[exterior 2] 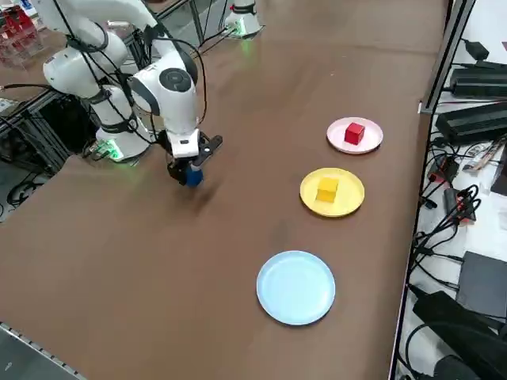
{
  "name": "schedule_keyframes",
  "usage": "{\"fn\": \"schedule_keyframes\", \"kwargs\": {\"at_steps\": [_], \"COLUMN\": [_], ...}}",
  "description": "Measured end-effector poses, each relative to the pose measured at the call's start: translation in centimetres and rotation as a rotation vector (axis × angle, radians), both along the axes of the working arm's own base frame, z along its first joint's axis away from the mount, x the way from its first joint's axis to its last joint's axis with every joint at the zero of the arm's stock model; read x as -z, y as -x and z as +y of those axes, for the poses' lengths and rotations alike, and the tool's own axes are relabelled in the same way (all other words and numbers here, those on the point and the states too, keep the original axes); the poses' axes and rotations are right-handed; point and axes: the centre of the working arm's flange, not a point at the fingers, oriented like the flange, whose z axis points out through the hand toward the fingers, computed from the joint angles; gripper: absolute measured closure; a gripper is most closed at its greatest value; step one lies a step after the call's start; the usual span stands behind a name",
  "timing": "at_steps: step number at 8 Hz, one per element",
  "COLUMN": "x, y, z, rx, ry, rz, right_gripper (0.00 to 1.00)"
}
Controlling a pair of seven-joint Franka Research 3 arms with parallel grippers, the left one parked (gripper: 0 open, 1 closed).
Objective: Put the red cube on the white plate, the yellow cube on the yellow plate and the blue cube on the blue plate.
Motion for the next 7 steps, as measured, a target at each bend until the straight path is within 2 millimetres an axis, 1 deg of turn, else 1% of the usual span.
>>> {"fn": "schedule_keyframes", "kwargs": {"at_steps": [1, 2, 3, 4, 5, 6, 7], "x": [-3.1, -6.2, -9.1, -11.6, -12.9, -12.9, -11.7], "y": [-2.0, -4.6, -7.6, -11.0, -14.6, -18.2, -21.5], "z": [-0.6, -1.5, -2.7, -4.4, -6.4, -8.3, -10.1], "rx": [0.002, 0.006, 0.015, 0.026, 0.037, 0.044, 0.052], "ry": [0.005, 0.013, 0.021, 0.023, 0.025, 0.030, 0.037], "rz": [-0.010, -0.030, -0.047, -0.044, -0.040, -0.050, -0.065], "right_gripper": [0.32, 0.32, 0.32, 0.32, 0.32, 0.32, 0.32]}}
